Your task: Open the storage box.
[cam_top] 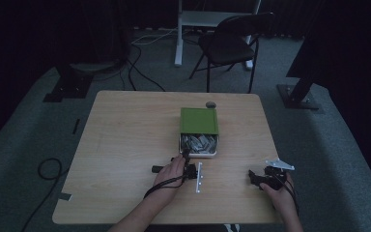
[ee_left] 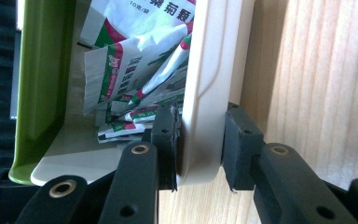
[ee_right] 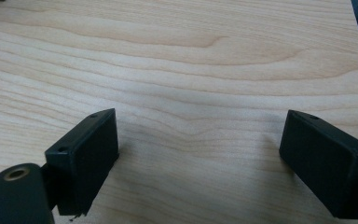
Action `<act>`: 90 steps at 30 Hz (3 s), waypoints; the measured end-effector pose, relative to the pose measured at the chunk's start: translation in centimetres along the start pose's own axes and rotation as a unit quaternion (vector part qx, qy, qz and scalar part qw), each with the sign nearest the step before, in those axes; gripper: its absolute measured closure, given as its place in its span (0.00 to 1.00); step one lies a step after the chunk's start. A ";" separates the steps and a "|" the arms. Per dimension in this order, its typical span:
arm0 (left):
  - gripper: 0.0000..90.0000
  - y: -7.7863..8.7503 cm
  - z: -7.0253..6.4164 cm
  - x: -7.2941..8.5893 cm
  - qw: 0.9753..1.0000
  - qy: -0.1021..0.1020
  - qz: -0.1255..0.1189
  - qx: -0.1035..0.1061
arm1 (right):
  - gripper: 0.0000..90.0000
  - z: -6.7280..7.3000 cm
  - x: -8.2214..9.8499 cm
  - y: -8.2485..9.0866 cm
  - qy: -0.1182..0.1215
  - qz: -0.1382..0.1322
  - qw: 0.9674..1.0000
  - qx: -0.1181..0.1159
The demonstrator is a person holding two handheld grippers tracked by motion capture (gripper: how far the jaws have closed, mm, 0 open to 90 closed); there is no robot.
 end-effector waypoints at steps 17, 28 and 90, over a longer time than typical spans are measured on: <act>0.78 1.2 -0.6 -0.3 1.000 -0.004 -0.002 0.004 | 0.13 0.0 0.0 0.0 0.000 0.000 1.000 0.000; 0.79 2.1 -0.9 -0.5 1.000 -0.013 -0.001 0.003 | 0.13 0.0 0.0 0.0 0.000 0.000 1.000 0.000; 0.78 7.3 -3.8 -1.1 1.000 0.000 -0.024 0.016 | 0.13 0.0 0.0 0.0 0.001 0.001 1.000 0.000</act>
Point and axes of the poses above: each handheld gripper's, and its own axes: y roughly backward along the jaws, x roughly out of its underside, z roughly to its left, the point moved 7 cm from there along -y, roughly forward along the jaws, and after that the axes turned 2 degrees about -z, right-handed, at the moved point
